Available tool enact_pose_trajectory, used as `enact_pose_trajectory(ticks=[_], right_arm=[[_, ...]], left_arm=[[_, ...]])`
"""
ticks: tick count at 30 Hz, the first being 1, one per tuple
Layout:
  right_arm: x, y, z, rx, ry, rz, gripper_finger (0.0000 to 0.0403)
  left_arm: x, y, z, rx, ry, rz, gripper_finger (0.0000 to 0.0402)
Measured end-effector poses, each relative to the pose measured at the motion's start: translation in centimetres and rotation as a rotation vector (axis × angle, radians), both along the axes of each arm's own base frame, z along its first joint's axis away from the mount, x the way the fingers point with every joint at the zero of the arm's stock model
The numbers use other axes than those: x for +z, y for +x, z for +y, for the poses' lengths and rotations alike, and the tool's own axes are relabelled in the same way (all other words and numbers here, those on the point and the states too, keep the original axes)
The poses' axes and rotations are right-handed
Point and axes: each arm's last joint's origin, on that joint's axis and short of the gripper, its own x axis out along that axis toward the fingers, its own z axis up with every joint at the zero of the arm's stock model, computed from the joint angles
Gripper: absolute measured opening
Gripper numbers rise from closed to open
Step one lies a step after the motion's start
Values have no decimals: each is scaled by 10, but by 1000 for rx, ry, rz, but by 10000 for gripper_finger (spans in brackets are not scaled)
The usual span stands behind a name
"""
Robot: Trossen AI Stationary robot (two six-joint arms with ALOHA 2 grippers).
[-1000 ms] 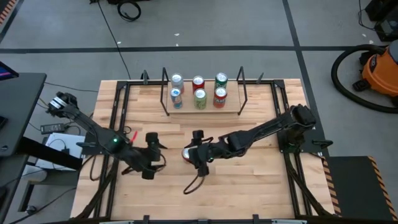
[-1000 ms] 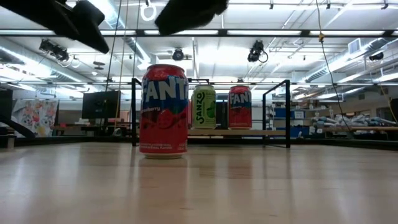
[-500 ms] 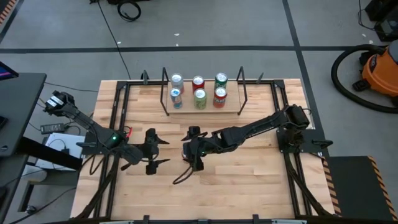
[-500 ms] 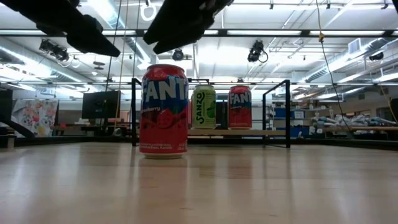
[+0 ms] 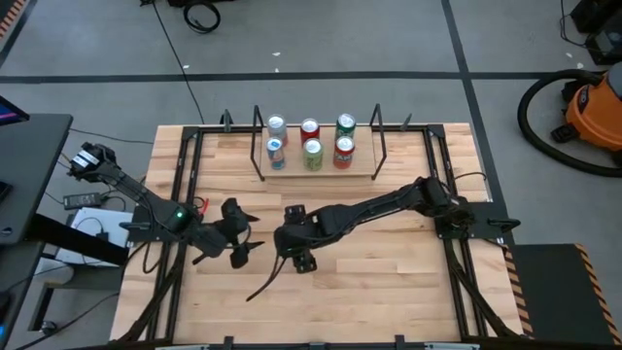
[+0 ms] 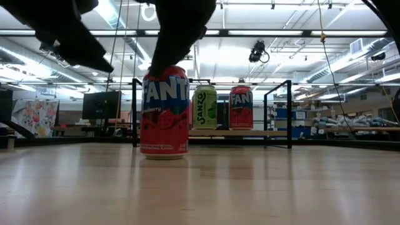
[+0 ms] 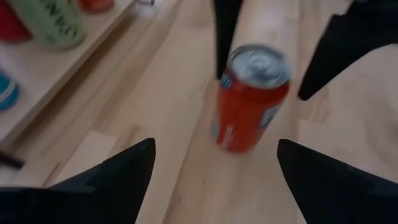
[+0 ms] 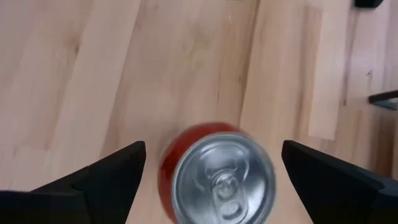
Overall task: Place canned beverage on shelf
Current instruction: Put the red soda can on the shelf
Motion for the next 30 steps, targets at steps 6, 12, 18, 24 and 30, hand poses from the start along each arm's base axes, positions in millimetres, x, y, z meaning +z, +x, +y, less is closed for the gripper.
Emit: enact_pose_trajectory(ticks=[6, 12, 18, 24, 30], right_arm=[[-10, 5, -3, -6, 0, 27, 388], [-13, 6, -12, -27, 61, 58, 378], [-14, 6, -19, -34, 76, 71, 339], [-13, 5, -23, -22, 67, 83, 315], [-10, 1, -24, 1, 16, 120, 325]], left_arm=[[-6, -5, 3, 43, -12, 64, 347], [-7, -6, 3, 54, -32, 61, 347], [-6, -5, 2, 56, -36, 59, 347], [-7, -6, 3, 56, -34, 61, 347], [-7, -6, 3, 56, -31, 66, 347]])
